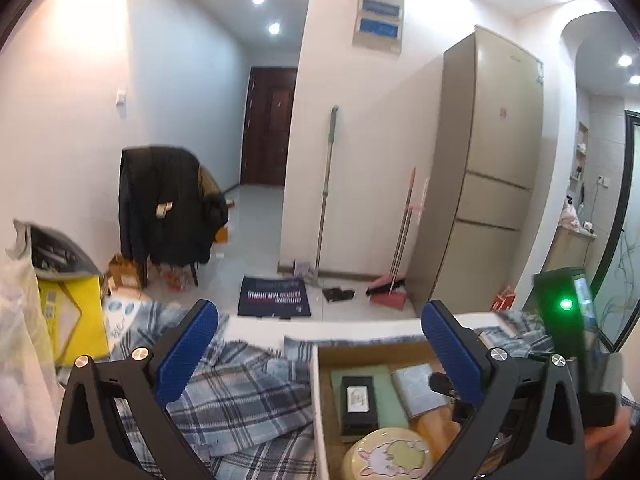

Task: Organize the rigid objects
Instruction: 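Lower the grey printed box into the cardboard box and open the right gripper, then reach the right gripper to the silver metal cup and grasp it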

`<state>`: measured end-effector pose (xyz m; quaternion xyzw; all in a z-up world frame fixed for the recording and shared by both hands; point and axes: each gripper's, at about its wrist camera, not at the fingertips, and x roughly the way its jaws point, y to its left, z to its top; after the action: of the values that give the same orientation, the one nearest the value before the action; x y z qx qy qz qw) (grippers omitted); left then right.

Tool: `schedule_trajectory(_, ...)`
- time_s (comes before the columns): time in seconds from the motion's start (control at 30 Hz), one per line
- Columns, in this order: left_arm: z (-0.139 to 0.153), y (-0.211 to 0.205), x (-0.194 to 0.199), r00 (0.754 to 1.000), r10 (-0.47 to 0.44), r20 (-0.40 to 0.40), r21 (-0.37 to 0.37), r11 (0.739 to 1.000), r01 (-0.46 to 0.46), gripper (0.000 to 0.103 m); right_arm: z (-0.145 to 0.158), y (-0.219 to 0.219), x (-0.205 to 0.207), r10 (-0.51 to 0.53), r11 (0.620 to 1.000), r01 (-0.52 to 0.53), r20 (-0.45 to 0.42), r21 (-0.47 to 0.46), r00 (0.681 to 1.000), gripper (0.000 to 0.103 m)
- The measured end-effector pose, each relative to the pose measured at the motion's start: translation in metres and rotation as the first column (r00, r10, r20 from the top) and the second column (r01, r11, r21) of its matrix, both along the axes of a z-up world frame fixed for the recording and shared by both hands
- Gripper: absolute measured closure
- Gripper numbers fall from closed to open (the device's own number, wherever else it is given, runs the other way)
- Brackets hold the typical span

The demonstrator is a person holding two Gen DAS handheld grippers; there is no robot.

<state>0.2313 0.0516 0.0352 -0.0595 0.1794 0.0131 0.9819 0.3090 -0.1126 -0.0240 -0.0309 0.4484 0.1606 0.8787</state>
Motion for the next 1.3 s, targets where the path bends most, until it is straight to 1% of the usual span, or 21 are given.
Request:
schedule_trajectory(0.07, 0.011, -0.005, -0.011, 1.0, 0.0, 0.029, 0.021, 1.0, 0.0, 0.0, 0.019, -0.006, -0.015, 0.017, 1.0, -0.017, 0.044, -0.005, 0.999, 0.043)
schedule_trajectory(0.13, 0.023, -0.009, -0.026, 0.998, 0.003, 0.064, 0.034, 0.999, -0.006, 0.0, 0.038, -0.012, -0.034, 0.031, 0.999, -0.031, 0.1, -0.007, 0.994, 0.04)
schedule_trajectory(0.2, 0.036, -0.014, -0.052, 0.987, 0.086, 0.133, 0.062, 0.994, -0.094, 0.0, 0.054, -0.02, -0.054, 0.047, 0.999, -0.049, 0.141, 0.007, 0.989, 0.038)
schedule_trajectory(0.23, 0.043, -0.016, -0.066, 0.979, 0.11, 0.169, 0.065, 0.99, -0.123, 0.0, 0.06, -0.023, -0.063, 0.051, 0.998, -0.055, 0.151, 0.017, 0.987, 0.038)
schedule_trajectory(0.27, 0.047, -0.017, -0.077, 0.977, 0.102, 0.187, 0.058, 0.992, -0.115, 0.0, 0.065, -0.028, -0.074, 0.051, 0.998, -0.056, 0.16, 0.025, 0.986, 0.038)
schedule_trajectory(0.33, 0.056, -0.018, -0.098, 0.978, 0.057, 0.199, 0.033, 0.997, -0.065, 0.0, 0.072, -0.036, -0.091, 0.055, 0.997, -0.063, 0.177, 0.041, 0.983, 0.038)
schedule_trajectory(0.37, 0.059, -0.02, -0.11, 0.98, 0.027, 0.198, 0.022, 0.999, -0.032, 0.0, 0.075, -0.04, -0.1, 0.059, 0.996, -0.069, 0.187, 0.047, 0.981, 0.038)
schedule_trajectory(0.43, 0.063, -0.025, -0.123, 0.981, -0.007, 0.195, 0.02, 1.0, 0.004, 0.0, 0.08, -0.045, -0.116, 0.061, 0.996, -0.074, 0.209, 0.054, 0.976, 0.038)
schedule_trajectory(0.57, 0.065, -0.041, -0.151, 0.977, -0.079, 0.2, 0.064, 0.996, 0.068, 0.0, 0.09, -0.061, -0.145, 0.053, 0.992, -0.077, 0.236, 0.096, 0.97, 0.036)
schedule_trajectory(0.6, 0.061, -0.044, -0.159, 0.977, -0.088, 0.192, 0.058, 0.995, 0.079, 0.0, 0.093, -0.065, -0.153, 0.049, 0.991, -0.076, 0.241, 0.106, 0.969, 0.036)
schedule_trajectory(0.67, 0.055, -0.043, -0.17, 0.978, -0.095, 0.185, 0.017, 0.995, 0.093, 0.0, 0.096, -0.071, -0.164, 0.053, 0.991, -0.082, 0.252, 0.108, 0.966, 0.036)
schedule_trajectory(0.7, 0.05, -0.042, -0.176, 0.981, -0.093, 0.17, -0.004, 0.995, 0.095, 0.0, 0.097, -0.074, -0.17, 0.054, 0.991, -0.084, 0.262, 0.103, 0.964, 0.036)
schedule_trajectory(0.73, 0.047, -0.042, -0.178, 0.984, -0.09, 0.154, -0.01, 0.996, 0.092, 0.0, 0.098, -0.077, -0.176, 0.053, 0.991, -0.083, 0.273, 0.101, 0.96, 0.036)
schedule_trajectory(0.8, 0.044, -0.044, -0.184, 0.988, -0.09, 0.127, -0.012, 0.996, 0.092, 0.0, 0.098, -0.083, -0.185, 0.052, 0.991, -0.086, 0.293, 0.106, 0.955, 0.029)
schedule_trajectory(0.9, 0.04, -0.047, -0.188, 0.989, -0.093, 0.114, -0.002, 0.996, 0.094, 0.0, 0.091, -0.085, -0.188, 0.03, 0.994, -0.059, 0.308, 0.087, 0.951, 0.028)
schedule_trajectory(0.97, 0.04, -0.05, -0.188, 0.99, -0.086, 0.114, 0.009, 0.996, 0.086, 0.0, 0.084, -0.083, -0.185, 0.027, 0.994, -0.057, 0.295, 0.093, 0.955, 0.028)
schedule_trajectory(1.07, 0.037, -0.049, -0.188, 0.991, -0.086, 0.098, -0.015, 0.996, 0.088, 0.0, 0.077, -0.082, -0.181, 0.028, 0.992, -0.06, 0.268, 0.112, 0.963, 0.028)
schedule_trajectory(1.13, 0.034, -0.046, -0.191, 0.991, -0.088, 0.102, -0.033, 0.995, 0.092, 0.0, 0.074, -0.079, -0.179, 0.035, 0.993, -0.062, 0.265, 0.095, 0.964, 0.028)
schedule_trajectory(1.23, 0.026, -0.047, -0.192, 0.992, -0.068, 0.106, -0.008, 0.998, 0.069, 0.0, 0.07, -0.075, -0.175, 0.045, 0.994, -0.068, 0.261, 0.081, 0.964, 0.028)
schedule_trajectory(1.3, 0.015, -0.046, -0.185, 0.995, -0.07, 0.075, -0.003, 0.998, 0.07, 0.0, 0.066, -0.071, -0.173, 0.055, 0.994, -0.077, 0.255, 0.074, 0.965, 0.028)
